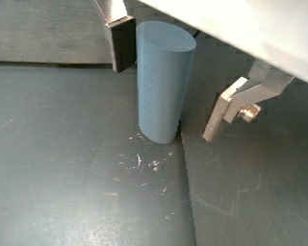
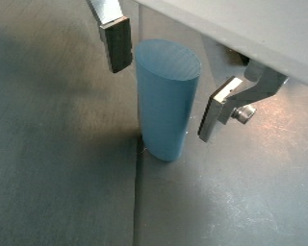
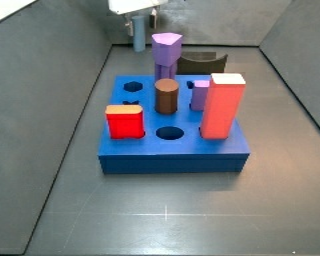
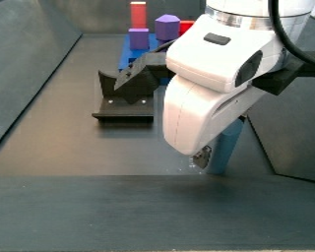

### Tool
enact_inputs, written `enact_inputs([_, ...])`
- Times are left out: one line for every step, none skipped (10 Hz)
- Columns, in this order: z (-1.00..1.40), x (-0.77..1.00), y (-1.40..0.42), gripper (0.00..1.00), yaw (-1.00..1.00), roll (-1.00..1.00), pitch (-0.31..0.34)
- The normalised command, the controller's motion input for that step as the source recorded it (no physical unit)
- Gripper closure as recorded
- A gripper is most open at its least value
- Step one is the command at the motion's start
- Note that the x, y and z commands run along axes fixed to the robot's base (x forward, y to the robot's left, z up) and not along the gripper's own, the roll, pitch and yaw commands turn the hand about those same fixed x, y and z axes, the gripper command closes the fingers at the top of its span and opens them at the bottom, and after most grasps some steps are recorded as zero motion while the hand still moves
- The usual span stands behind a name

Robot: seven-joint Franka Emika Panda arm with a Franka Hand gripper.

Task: Pick up the oval object. Move up. Move to above the board. Insert the oval object.
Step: Pick up the oval object.

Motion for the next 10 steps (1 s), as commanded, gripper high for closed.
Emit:
enact_inputs([0.0, 0.0, 0.0, 1.0, 0.0, 0.0, 0.0])
enact_inputs([0.0, 0.0, 0.0, 1.0, 0.0, 0.0, 0.0])
enact_inputs([0.0, 0.0, 0.0, 1.0, 0.0, 0.0, 0.0])
enact_inputs([0.0, 0.0, 0.0, 1.0, 0.0, 0.0, 0.0])
enact_inputs([0.0, 0.0, 0.0, 1.0, 0.0, 0.0, 0.0])
enact_inputs([0.0, 0.0, 0.0, 1.0, 0.0, 0.0, 0.0])
enact_inputs([0.0, 0.0, 0.0, 1.0, 0.0, 0.0, 0.0])
enact_inputs([0.0, 0.0, 0.0, 1.0, 0.0, 0.0, 0.0])
enact_inputs([0.0, 0.0, 0.0, 1.0, 0.0, 0.0, 0.0])
enact_inputs([0.0, 0.0, 0.0, 1.0, 0.0, 0.0, 0.0])
